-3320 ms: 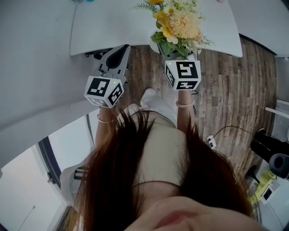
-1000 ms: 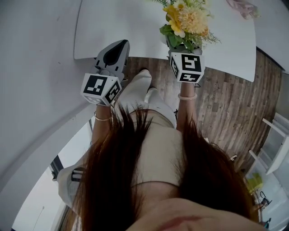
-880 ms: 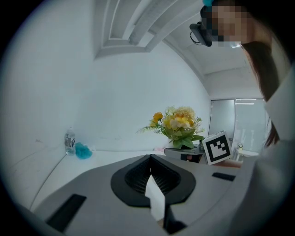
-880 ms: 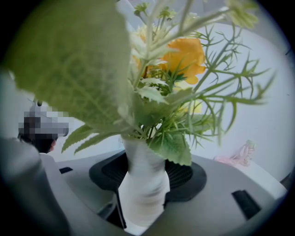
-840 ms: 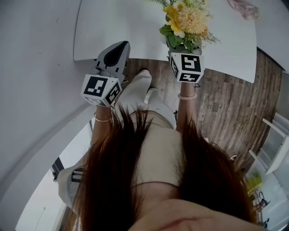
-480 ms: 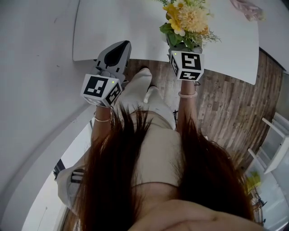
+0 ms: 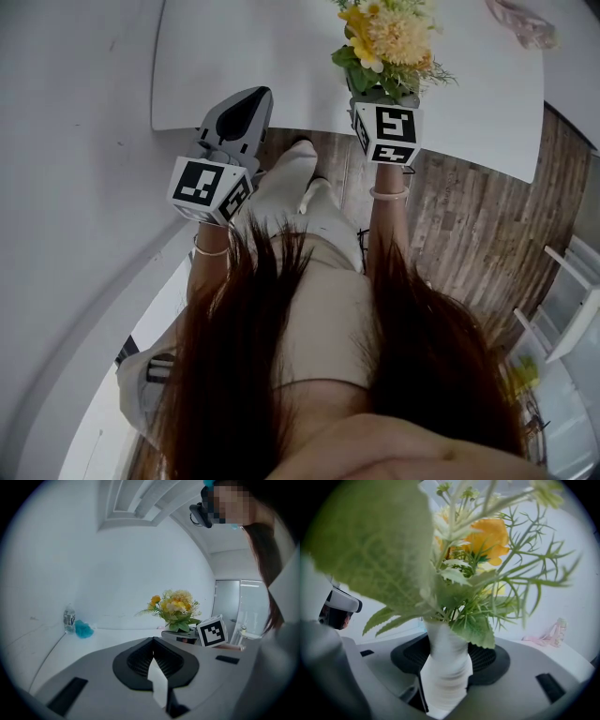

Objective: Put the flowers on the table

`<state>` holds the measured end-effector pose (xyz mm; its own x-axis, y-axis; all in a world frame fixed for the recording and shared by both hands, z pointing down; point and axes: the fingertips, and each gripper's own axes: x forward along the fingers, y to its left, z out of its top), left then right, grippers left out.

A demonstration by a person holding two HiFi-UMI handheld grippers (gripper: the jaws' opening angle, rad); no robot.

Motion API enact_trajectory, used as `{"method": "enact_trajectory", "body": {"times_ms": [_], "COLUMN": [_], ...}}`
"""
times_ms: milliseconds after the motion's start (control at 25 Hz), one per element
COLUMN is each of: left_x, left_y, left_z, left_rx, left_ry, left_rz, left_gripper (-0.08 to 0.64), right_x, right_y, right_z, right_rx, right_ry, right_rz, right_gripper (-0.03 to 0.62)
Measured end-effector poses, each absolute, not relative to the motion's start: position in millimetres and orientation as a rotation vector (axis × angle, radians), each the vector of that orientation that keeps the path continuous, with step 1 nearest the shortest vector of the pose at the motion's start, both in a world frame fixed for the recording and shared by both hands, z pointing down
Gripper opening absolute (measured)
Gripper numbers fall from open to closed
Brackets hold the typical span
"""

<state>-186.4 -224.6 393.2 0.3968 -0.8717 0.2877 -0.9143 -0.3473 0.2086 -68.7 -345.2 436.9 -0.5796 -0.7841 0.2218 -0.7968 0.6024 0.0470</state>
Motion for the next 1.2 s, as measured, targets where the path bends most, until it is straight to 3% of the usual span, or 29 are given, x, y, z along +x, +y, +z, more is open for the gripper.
{"method": "enact_trajectory", "body": {"times_ms": [1200], "left_x": [-195.5], "left_y": [-250.9], "left_z": [419.2], "left_rx": [2.279], "left_ry": [-1.504], "left_rz": [0.233], "left_gripper": [0.003], "right_x": [-78.0], "right_y": [-375.6], "right_z": [477.1], "right_rx": [1.303], "right_ry": [-2.571], "right_rz": [0.154], "right_gripper": [0.258]}}
